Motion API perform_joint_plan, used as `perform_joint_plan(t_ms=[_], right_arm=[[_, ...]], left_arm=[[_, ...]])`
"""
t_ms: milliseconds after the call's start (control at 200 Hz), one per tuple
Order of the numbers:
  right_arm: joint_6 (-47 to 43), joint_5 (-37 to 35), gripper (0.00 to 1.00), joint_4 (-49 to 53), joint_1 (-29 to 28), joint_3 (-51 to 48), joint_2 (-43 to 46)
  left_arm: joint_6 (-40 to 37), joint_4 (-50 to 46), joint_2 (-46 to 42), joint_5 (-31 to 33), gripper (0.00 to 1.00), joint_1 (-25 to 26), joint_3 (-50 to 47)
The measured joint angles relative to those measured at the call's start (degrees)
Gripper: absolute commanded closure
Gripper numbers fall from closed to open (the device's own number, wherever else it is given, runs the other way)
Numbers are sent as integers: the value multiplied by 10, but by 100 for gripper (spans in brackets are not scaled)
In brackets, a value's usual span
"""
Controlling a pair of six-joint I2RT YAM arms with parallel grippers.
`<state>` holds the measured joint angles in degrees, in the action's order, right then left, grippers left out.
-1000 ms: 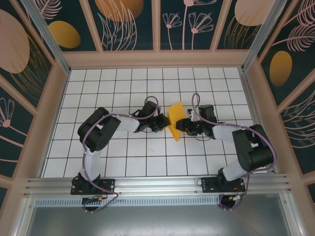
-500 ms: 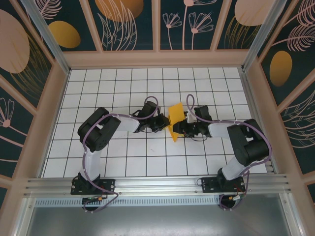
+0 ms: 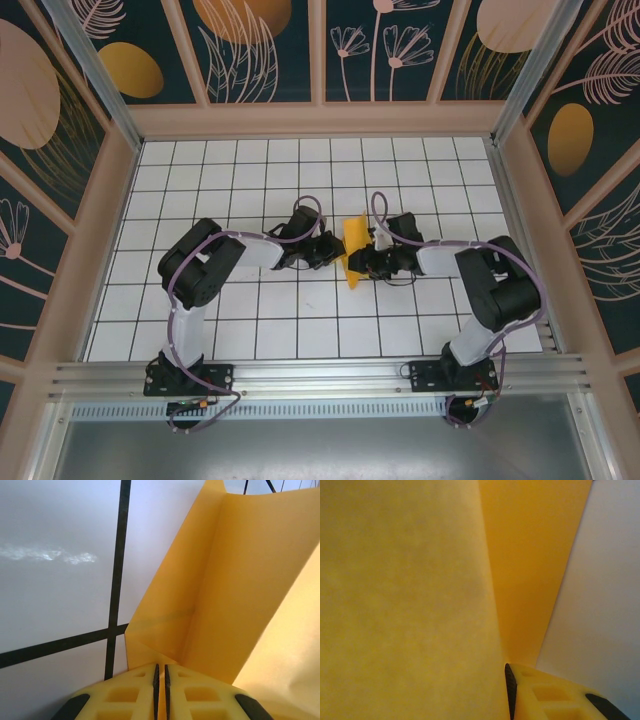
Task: Fold a paper plane with a square sheet of paper (fold left side to right side)
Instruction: Fold the wing for the fifth time at the center of the table.
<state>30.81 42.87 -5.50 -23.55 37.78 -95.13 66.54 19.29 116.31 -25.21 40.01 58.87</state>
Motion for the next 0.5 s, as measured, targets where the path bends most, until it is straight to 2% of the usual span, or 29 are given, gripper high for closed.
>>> perform_joint_plan(t_ms=[290,500], right_arm=[[0,0,73,4,-14,14,-18],[-1,-5,64,17,-16,17,-18]], left_arm=[[0,0,0,0,85,0,-1],[0,1,0,0,85,0,-1]])
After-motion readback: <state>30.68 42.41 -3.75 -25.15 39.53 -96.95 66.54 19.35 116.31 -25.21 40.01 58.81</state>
